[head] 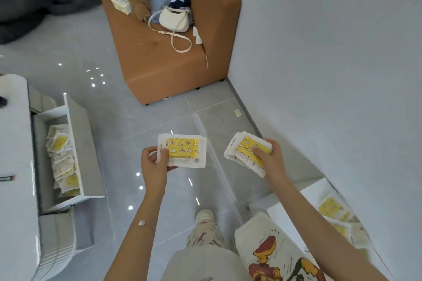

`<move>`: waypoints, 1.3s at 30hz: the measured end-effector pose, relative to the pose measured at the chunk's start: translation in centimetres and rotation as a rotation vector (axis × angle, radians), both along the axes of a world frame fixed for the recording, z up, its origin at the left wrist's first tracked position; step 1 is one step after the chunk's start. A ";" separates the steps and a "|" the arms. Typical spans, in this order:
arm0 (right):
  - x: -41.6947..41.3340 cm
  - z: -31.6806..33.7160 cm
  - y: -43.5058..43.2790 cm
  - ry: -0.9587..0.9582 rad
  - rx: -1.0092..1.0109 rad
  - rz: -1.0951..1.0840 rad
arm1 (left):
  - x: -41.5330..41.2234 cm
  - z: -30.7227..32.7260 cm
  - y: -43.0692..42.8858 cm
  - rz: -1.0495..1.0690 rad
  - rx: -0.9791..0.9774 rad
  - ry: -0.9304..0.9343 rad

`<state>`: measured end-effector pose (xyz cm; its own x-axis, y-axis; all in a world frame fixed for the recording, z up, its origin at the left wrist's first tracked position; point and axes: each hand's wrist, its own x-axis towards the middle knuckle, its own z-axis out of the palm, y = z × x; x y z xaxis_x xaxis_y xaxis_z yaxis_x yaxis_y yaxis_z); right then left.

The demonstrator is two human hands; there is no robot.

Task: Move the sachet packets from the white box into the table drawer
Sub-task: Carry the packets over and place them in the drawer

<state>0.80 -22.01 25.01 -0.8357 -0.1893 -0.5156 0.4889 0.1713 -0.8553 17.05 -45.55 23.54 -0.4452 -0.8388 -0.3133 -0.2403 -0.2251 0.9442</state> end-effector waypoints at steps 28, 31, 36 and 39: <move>-4.7 1.4 -43.6 0.003 -0.035 0.951 | 5.6 -1.2 -21.1 1.061 0.163 0.066; -3.1 0.8 -47.8 0.004 -0.032 0.990 | 6.8 -1.7 -23.6 1.099 0.165 0.079; 0.0 0.1 -55.6 0.002 -0.013 1.059 | 9.7 -2.2 -29.7 1.141 0.151 0.084; 2.1 -0.1 -60.3 0.011 -0.001 1.097 | 12.5 -2.0 -33.7 1.143 0.121 0.063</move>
<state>2.89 -82.30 24.92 -0.2175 -0.8331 -0.5085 0.0637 0.5077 -0.8592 29.51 -79.27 21.53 0.5384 -0.7285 -0.4237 0.2098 -0.3710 0.9046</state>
